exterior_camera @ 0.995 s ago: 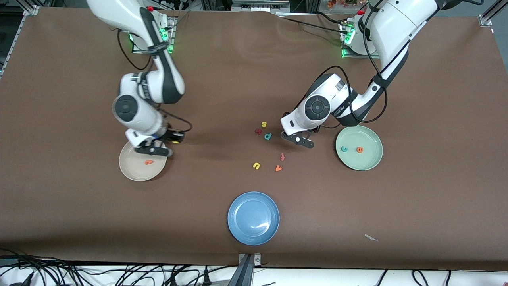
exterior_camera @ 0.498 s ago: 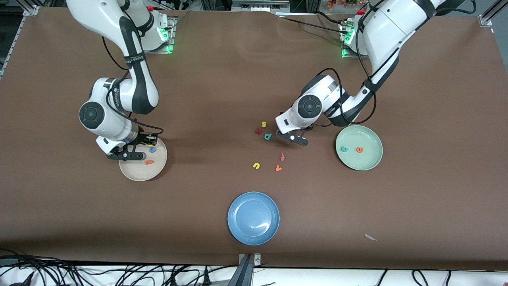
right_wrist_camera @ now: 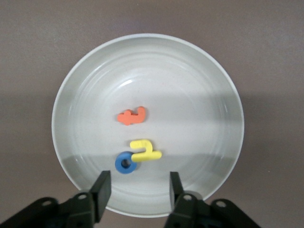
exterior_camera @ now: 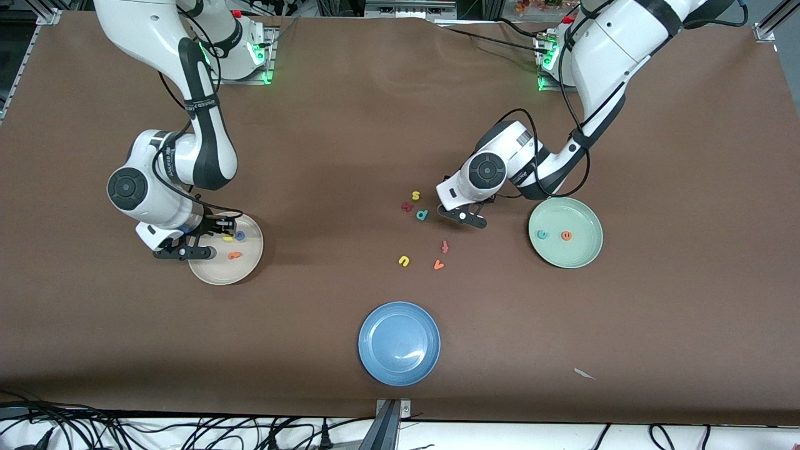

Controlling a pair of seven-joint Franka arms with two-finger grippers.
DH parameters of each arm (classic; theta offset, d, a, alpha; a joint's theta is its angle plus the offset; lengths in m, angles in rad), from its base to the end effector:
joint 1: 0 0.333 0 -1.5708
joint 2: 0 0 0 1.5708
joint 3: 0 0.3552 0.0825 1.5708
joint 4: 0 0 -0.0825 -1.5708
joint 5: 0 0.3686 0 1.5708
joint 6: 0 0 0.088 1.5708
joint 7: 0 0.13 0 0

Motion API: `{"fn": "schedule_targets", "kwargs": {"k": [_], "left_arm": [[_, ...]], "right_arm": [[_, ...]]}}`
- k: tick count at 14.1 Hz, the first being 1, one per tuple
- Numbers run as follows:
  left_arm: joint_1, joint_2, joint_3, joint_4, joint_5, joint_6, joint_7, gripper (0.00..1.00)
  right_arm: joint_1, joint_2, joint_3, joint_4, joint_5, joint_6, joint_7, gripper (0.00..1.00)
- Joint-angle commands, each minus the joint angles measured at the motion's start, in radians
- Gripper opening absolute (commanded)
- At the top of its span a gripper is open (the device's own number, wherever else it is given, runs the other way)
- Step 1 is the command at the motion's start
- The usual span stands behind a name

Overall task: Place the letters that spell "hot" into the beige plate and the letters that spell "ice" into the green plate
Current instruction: 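Grasp the small pink l with the left gripper while the right gripper lifts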

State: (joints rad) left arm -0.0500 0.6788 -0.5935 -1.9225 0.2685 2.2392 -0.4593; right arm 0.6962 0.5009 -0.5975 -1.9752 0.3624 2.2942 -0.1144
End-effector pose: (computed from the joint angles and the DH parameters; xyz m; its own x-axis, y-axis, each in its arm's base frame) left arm 0.4970 -0.3401 0.1902 0.9118 -0.3090 -0.2705 -0.2983 -0.9510 0.0807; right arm 0.6000 0.0918 0.2682 0.9976 0.0066 -0.0685 0.0076 -0.9999 0.0144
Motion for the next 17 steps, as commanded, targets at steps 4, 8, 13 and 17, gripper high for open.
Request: {"fn": "schedule_targets", "kwargs": {"k": [4, 8, 13, 17], "left_arm": [[-0.007, -0.01, -0.005, -0.036, 0.037, 0.037, -0.041, 0.25], [-0.005, -0.013, -0.005, -0.036, 0.035, 0.037, -0.056, 0.01], [0.012, -0.077, -0.009, 0.008, 0.035, -0.056, -0.05, 0.0], [0.064, -0.102, -0.008, 0.062, 0.035, -0.15, 0.019, 0.0]], "right_arm": [[0.054, 0.007, 0.008, 0.056, 0.01, -0.012, 0.116, 1.0], [0.109, 0.004, 0.007, 0.075, 0.01, -0.013, 0.194, 1.0], [0.114, 0.002, -0.017, 0.254, 0.003, -0.325, 0.219, 1.0], [0.094, 0.002, -0.022, 0.332, -0.008, -0.458, 0.214, 1.0]]}}
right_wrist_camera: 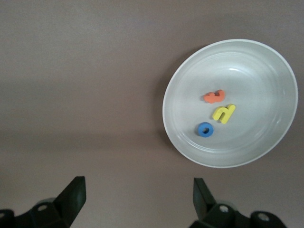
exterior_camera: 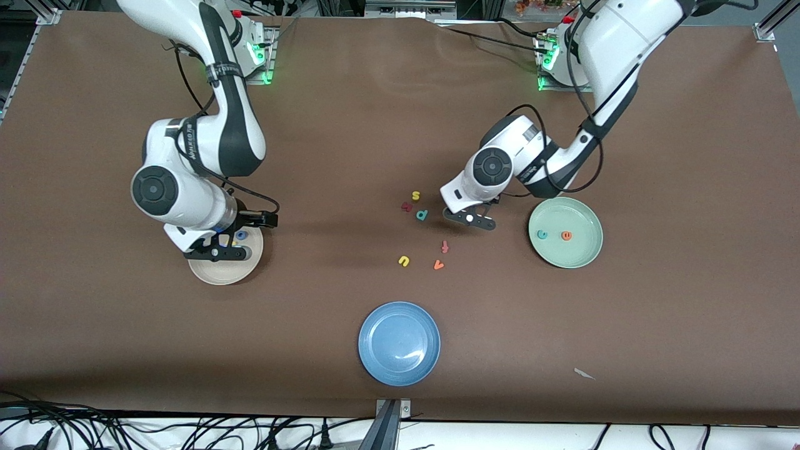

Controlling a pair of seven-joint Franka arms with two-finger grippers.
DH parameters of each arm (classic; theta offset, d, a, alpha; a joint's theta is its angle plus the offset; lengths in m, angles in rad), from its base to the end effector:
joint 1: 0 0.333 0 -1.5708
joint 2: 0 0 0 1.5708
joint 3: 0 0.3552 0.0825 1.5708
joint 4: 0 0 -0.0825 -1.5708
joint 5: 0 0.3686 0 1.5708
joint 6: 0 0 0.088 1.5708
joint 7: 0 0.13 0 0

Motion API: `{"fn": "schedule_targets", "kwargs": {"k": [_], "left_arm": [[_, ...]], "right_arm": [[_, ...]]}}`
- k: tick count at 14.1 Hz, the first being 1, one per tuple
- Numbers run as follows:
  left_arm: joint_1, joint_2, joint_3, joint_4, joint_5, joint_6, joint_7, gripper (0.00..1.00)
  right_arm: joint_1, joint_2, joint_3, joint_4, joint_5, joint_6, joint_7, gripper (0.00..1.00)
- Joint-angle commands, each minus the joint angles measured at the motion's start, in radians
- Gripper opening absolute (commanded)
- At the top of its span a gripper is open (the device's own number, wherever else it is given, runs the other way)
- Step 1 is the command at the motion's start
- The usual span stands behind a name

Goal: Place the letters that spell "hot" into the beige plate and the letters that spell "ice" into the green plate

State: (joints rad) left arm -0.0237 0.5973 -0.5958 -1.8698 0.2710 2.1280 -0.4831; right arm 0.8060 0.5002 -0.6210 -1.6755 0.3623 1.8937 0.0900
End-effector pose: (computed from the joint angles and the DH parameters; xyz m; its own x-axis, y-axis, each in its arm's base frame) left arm 0.5223 -0.3227 0.2441 0.9362 -0.2538 -0.2432 -0.2571 -0.9662 0.0184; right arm 0.6139 0.1984 0.3609 0.9837 -0.0177 -0.1789 -0.0212 -0.9996 -0.0179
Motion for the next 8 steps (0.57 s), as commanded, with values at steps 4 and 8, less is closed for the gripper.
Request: {"fn": "schedule_targets", "kwargs": {"k": [4, 8], "left_arm": [[0.177, -0.021, -0.004, 0.009, 0.034, -0.052, 0.248, 0.0], [0.278, -0.01, 0.005, 0.009, 0.037, -0.051, 0.403, 0.0]], "right_arm": [[-0.276, -0.089, 0.24, 0.039, -0.158, -0.102, 0.007, 1.0], [-0.473, -0.198, 0.409, -0.002, -0.255, -0.127, 0.005, 1.0]]}}
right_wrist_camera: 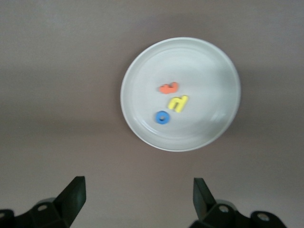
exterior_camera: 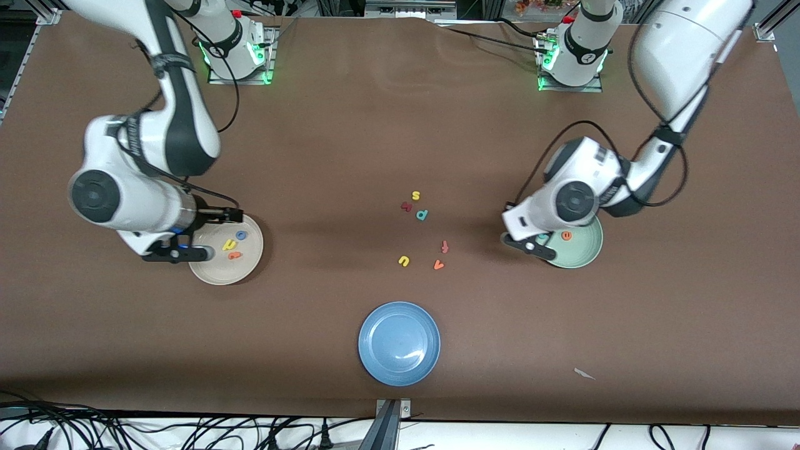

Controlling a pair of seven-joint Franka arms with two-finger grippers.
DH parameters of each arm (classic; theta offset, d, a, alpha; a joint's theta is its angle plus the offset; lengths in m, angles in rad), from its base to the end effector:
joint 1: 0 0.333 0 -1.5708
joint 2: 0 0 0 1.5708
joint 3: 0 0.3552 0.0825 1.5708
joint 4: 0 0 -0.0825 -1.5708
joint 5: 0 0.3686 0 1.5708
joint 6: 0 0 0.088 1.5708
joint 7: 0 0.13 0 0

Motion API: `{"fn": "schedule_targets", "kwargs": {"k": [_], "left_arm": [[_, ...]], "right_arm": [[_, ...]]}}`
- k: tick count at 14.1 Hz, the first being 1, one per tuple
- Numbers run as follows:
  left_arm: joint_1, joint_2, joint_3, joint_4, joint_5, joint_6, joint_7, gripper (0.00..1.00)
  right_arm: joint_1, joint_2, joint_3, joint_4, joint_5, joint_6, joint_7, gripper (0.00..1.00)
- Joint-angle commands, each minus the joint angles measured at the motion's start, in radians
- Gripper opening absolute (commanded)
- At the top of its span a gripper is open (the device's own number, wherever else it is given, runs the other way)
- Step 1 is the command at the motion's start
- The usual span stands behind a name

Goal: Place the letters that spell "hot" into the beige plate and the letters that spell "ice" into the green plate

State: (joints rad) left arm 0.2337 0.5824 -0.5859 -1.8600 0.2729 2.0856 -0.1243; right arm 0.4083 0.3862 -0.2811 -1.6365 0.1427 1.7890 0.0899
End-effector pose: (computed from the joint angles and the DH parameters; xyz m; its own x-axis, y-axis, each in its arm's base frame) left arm 0.5878 -0.1707 0.2514 0.9055 -0.3472 -0.2439 -0.3372 -0.9378 0.0828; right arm 0.6227 0.1154 0.4051 0.9762 -0.0001 -0.2171 -0.0012 -1.0000 -0.0052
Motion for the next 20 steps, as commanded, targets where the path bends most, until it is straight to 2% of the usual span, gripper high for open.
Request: {"fn": "schedule_targets", "kwargs": {"k": [1, 4, 6, 7, 8, 9, 13, 17, 20], "left_arm": [[0.035, 0.004, 0.014, 0.001, 0.051, -0.01, 0.046, 0.0], [0.076, 0.013, 0.017, -0.002, 0.083, -0.004, 0.067, 0.0], [0.101, 0.04, 0.017, -0.004, 0.084, 0.013, 0.129, 0.07], [0.108, 0.045, 0.015, -0.007, 0.084, 0.013, 0.133, 0.17], [0.107, 0.05, 0.015, -0.01, 0.08, 0.014, 0.134, 0.55], [0.108, 0.062, 0.015, -0.01, 0.08, 0.016, 0.134, 0.99], [0.101, 0.036, 0.006, -0.001, 0.077, -0.005, 0.13, 1.0], [0.092, -0.056, -0.061, 0.019, 0.074, -0.064, 0.117, 1.0], [0.061, -0.053, -0.066, 0.146, 0.077, -0.2, 0.121, 1.0]], "right_arm": [[-0.118, -0.119, 0.097, -0.063, -0.037, -0.023, 0.005, 1.0], [-0.167, -0.214, 0.118, -0.083, -0.061, -0.088, 0.002, 1.0], [-0.189, -0.274, 0.128, -0.082, -0.072, -0.14, 0.002, 1.0], [-0.198, -0.303, 0.131, -0.079, -0.08, -0.166, 0.002, 1.0], [-0.198, -0.34, 0.131, -0.079, -0.095, -0.168, 0.002, 1.0], [-0.198, -0.36, 0.132, -0.077, -0.106, -0.177, 0.002, 1.0], [-0.2, -0.382, 0.137, -0.03, -0.104, -0.278, -0.002, 1.0], [-0.22, -0.42, 0.143, -0.022, -0.101, -0.353, -0.002, 1.0], [-0.221, -0.425, 0.145, -0.003, -0.104, -0.385, -0.004, 1.0]]}}
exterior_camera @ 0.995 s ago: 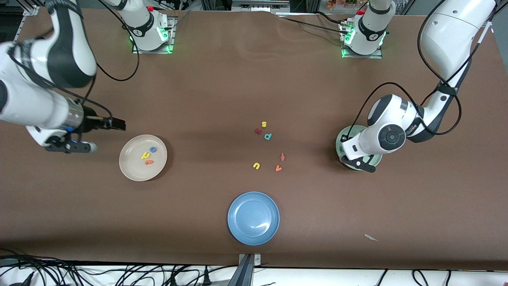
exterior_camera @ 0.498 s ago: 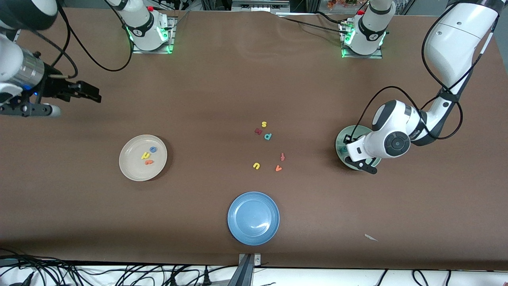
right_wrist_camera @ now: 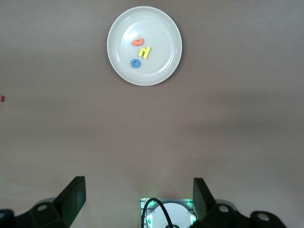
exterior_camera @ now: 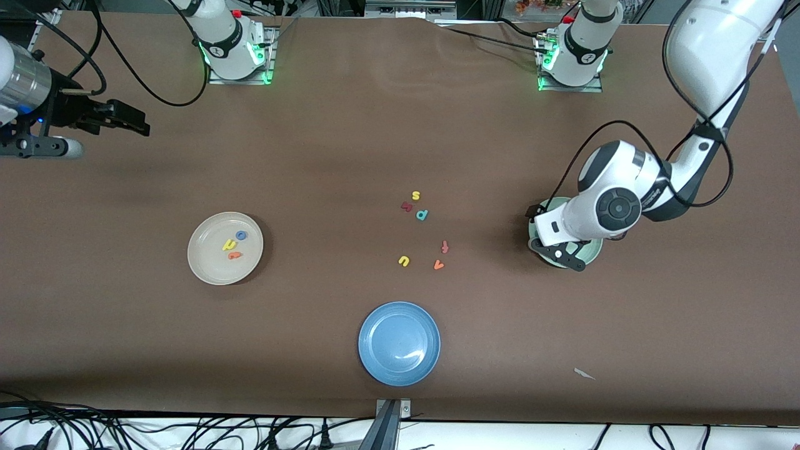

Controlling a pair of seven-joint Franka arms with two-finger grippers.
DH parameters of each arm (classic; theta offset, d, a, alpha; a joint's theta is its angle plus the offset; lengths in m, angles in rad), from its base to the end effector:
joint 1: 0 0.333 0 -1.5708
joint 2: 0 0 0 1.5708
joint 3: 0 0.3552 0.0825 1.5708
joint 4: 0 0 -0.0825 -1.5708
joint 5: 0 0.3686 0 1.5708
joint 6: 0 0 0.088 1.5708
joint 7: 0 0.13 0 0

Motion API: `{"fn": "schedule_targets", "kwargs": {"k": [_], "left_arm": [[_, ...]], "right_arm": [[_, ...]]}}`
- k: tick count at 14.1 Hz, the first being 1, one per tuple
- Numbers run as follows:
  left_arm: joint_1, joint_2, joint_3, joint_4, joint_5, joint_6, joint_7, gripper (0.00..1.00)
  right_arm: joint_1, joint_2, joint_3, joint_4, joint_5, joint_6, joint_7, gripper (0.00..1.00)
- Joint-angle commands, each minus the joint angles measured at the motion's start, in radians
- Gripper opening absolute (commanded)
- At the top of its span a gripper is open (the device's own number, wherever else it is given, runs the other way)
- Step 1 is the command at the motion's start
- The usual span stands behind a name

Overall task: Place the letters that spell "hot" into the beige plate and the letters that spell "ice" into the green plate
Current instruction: 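Lower the pink l onto the green plate and open the left gripper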

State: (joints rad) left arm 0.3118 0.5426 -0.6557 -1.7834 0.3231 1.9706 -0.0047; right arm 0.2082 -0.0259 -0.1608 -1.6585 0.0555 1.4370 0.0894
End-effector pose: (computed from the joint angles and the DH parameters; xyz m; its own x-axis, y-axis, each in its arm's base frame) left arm 0.6066 -0.1482 0.3054 0.8675 -0.4465 -0.2192 -0.4450 -0.8936 0.0591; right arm 0.5065 0.0307 0.6052 0.9794 -0.0345 -0.1990 -0.0437 -0.9982 -0.0419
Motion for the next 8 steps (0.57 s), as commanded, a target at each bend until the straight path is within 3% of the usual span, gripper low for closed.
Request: {"fn": "schedule_targets", "kwargs": {"k": [1, 5, 8], "left_arm": [[-0.02, -0.013, 0.004, 0.094, 0.028, -0.093, -0.001, 1.0], [-0.056, -0.018, 0.001, 0.163, 0.028, -0.139, -0.009, 1.0], [-0.075, -0.045, -0.004, 0.31, 0.017, -0.33, 0.0, 1.0]], "right_arm": [[-0.027, -0.012, 0.024, 0.02, -0.019, -0.036, -0.005, 1.0], [-0.049, -0.012, 0.024, 0.02, -0.019, -0.036, -0.095, 1.0], [-0.035, -0.002, 0.023, 0.026, -0.025, -0.036, -0.093, 1.0]]}}
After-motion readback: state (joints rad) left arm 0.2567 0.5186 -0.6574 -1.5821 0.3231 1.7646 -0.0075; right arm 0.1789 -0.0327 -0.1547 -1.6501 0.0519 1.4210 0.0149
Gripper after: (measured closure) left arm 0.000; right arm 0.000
